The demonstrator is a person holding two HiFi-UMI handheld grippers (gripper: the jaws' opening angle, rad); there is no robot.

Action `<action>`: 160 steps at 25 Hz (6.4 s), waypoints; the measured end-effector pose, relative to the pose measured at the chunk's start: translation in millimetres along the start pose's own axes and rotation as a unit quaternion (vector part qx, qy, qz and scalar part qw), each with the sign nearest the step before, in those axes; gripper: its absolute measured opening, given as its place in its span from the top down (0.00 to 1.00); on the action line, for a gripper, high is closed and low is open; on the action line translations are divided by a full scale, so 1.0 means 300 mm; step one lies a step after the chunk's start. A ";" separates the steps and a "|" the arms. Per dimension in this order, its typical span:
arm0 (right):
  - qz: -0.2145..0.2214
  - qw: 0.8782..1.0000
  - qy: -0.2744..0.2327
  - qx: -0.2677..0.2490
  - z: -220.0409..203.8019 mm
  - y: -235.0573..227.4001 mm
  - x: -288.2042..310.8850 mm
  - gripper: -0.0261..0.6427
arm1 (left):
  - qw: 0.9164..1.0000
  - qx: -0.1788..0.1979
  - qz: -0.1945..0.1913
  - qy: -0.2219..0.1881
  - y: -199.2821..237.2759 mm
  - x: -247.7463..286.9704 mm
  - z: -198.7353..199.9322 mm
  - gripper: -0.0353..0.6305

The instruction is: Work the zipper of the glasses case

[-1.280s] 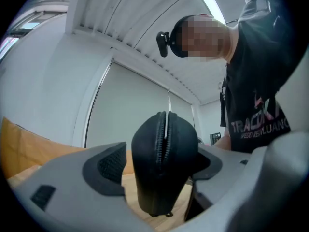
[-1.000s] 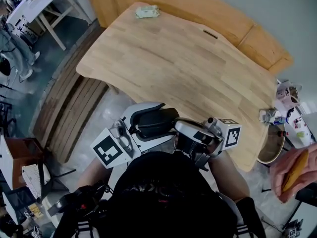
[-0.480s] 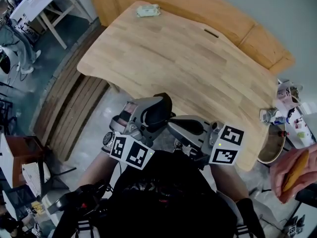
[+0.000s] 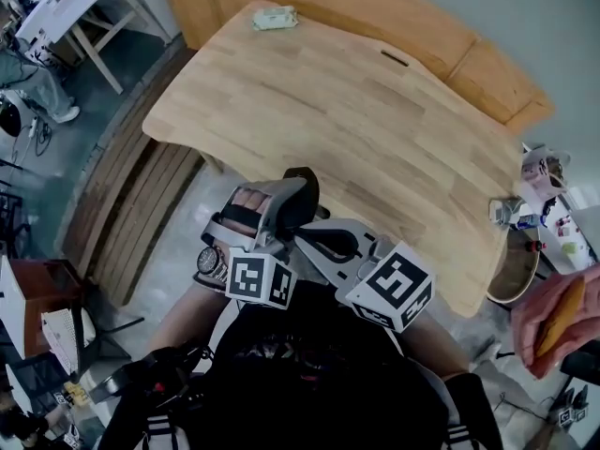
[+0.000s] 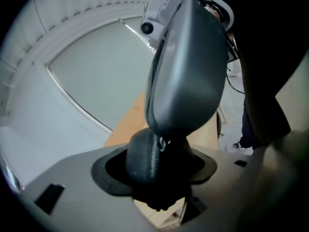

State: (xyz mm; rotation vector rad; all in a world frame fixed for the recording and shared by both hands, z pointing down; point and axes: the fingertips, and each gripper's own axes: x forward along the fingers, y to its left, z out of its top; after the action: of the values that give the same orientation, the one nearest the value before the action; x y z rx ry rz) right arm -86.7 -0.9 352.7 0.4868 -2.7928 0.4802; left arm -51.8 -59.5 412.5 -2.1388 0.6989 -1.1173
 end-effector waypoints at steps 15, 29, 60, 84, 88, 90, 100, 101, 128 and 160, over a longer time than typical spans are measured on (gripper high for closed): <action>0.382 0.833 -0.261 0.304 0.237 0.066 -0.262 0.94 | 0.943 -0.124 0.069 -0.301 0.125 -0.240 0.209 0.47; 0.040 0.983 -0.105 0.148 0.072 -0.122 -0.110 0.94 | 0.996 -0.088 0.020 0.006 0.040 -0.041 -0.088 0.54; 0.068 0.946 -0.216 0.233 0.050 -0.214 -0.177 0.69 | 0.842 -0.493 -0.091 -0.199 0.113 -0.063 -0.036 0.54; 0.163 0.929 -0.159 0.291 -0.023 -0.102 -0.023 0.54 | 0.585 -0.698 -0.212 -0.354 0.221 -0.089 0.133 0.54; 0.164 0.924 -0.148 0.310 -0.052 -0.109 -0.017 0.54 | 0.605 -0.690 -0.213 -0.335 0.194 -0.075 0.143 0.54; 0.170 0.920 -0.145 0.321 -0.063 -0.108 -0.016 0.54 | 0.610 -0.689 -0.214 -0.327 0.180 -0.070 0.145 0.54; 0.158 0.912 -0.177 0.333 -0.076 -0.151 -0.083 0.56 | 0.592 -0.706 -0.220 -0.321 0.174 -0.066 0.116 0.53; 0.157 0.910 -0.182 0.338 -0.080 -0.159 -0.094 0.56 | 0.591 -0.707 -0.221 -0.320 0.173 -0.063 0.114 0.53; -0.283 0.951 -0.038 0.123 -0.428 -1.022 -0.387 0.57 | 0.696 -0.662 -0.252 -0.118 -0.200 0.097 0.087 0.93; -0.182 0.893 0.282 -0.301 -0.695 -1.514 -0.002 0.57 | 0.600 -0.787 -0.138 -0.042 -0.241 0.153 -0.022 0.93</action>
State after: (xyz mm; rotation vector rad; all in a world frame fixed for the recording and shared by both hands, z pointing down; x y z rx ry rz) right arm 122.3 -328.6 666.8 0.5848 -2.0616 -0.2901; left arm -22.3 -44.6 491.8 -3.7816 1.7719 -0.2636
